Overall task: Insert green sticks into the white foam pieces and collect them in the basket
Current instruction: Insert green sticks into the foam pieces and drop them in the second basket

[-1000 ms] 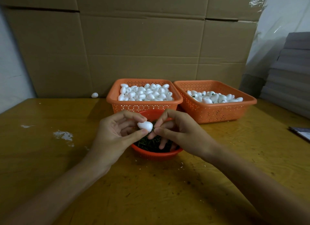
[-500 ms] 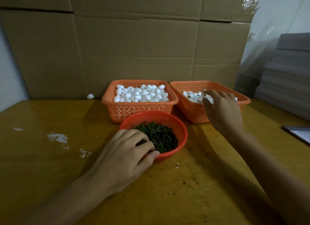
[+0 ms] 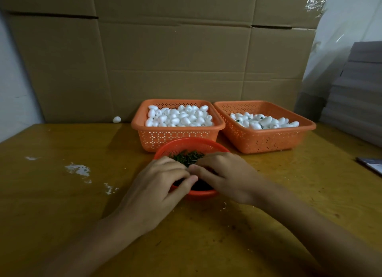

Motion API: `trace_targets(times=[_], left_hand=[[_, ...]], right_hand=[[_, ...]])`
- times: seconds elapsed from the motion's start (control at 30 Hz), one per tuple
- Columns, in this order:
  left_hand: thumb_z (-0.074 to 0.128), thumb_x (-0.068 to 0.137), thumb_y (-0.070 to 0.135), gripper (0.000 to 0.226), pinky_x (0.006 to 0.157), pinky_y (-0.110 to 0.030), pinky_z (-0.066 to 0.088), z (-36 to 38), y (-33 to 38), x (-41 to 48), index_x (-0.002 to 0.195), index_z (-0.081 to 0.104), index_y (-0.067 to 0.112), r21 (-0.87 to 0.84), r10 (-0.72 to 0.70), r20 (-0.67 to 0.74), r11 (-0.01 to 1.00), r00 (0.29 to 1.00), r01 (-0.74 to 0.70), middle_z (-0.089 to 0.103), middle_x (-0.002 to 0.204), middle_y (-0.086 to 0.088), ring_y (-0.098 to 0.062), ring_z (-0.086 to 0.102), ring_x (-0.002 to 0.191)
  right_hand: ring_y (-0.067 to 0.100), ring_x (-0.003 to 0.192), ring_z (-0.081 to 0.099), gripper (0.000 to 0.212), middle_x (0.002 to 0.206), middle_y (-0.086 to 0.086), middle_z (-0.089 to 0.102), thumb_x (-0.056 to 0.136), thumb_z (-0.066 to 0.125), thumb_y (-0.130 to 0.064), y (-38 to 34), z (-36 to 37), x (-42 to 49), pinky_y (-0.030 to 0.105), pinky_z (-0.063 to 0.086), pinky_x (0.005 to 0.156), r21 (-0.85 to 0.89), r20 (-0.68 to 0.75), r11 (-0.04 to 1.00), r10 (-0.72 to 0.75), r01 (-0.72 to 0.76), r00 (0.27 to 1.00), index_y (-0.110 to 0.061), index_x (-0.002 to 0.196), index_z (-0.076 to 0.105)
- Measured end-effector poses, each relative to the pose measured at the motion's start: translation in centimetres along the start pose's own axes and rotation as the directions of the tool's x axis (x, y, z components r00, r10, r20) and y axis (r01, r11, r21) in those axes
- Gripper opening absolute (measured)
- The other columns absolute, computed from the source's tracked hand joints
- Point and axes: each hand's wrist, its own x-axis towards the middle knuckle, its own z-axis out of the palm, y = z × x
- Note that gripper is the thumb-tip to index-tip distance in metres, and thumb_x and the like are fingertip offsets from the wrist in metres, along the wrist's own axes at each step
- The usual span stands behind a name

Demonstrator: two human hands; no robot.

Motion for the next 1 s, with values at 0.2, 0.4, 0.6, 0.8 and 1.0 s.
trace_targets(times=[0.2, 0.4, 0.6, 0.8, 1.0], left_hand=[[0.079, 0.09, 0.009, 0.018, 0.084, -0.017, 0.055, 0.1, -0.2, 0.2, 0.1, 0.083, 0.022, -0.197, -0.143, -0.203, 0.975, 0.969, 0.103, 0.075, 0.1, 0.021, 0.001, 0.071, 0.099], [0.082, 0.084, 0.006, 0.022, 0.082, -0.017, 0.055, -0.2, -0.4, 0.2, 0.095, 0.083, 0.025, -0.34, -0.189, -0.234, 0.935, 0.954, 0.102, 0.077, 0.094, 0.019, -0.006, 0.074, 0.096], [0.076, 0.091, 0.01, 0.03, 0.09, -0.019, 0.056, 0.2, -0.5, 0.1, 0.113, 0.074, 0.03, -0.45, -0.243, -0.217, 0.884, 0.945, 0.124, 0.078, 0.102, 0.018, -0.005, 0.073, 0.104], [0.056, 0.106, 0.039, 0.028, 0.093, -0.019, 0.05, 0.9, 0.4, -0.1, 0.134, 0.057, 0.035, -0.395, -0.256, -0.162, 0.902, 0.953, 0.176, 0.063, 0.125, 0.024, -0.002, 0.061, 0.12], [0.048, 0.108, 0.011, 0.022, 0.09, -0.008, 0.039, 0.1, 0.1, 2.4, 0.122, 0.061, 0.022, -0.149, -0.18, -0.278, 0.978, 0.944, 0.143, 0.055, 0.118, 0.012, -0.001, 0.055, 0.11]], right_hand=[[0.006, 0.084, 0.065, 0.02, 0.096, -0.013, 0.073, 0.104, 0.057, -0.046, 0.1, -0.6, 0.1, 0.041, 0.054, 0.075, 0.078, 0.143, 0.995, 0.045, -0.057, 0.989, -0.04, 0.114, 0.072], [-0.001, 0.092, 0.07, 0.014, 0.092, -0.024, 0.076, 0.09, 0.076, -0.05, 0.1, 0.1, 0.3, 0.046, 0.057, 0.087, 0.313, 0.01, 0.939, 0.147, -0.143, 0.989, -0.04, 0.098, 0.08], [-0.003, 0.092, 0.068, 0.016, 0.092, -0.026, 0.075, 0.098, 0.066, -0.048, -0.2, -0.1, 0.2, 0.041, 0.054, 0.085, 0.344, 0.002, 0.929, 0.149, -0.14, 0.989, -0.035, 0.095, 0.076], [0.001, 0.087, 0.064, 0.027, 0.094, -0.021, 0.073, 0.106, 0.046, -0.042, -0.6, 0.2, 0.1, 0.037, 0.05, 0.087, 0.18, -0.011, 0.958, 0.23, -0.225, 0.973, -0.032, 0.09, 0.066], [0.009, 0.064, 0.048, 0.034, 0.068, -0.007, 0.054, 0.107, 0.041, -0.039, -0.9, 1.0, 0.1, 0.03, 0.033, 0.059, 0.058, -0.042, 0.976, 0.212, -0.21, 0.976, -0.028, 0.077, 0.053]])
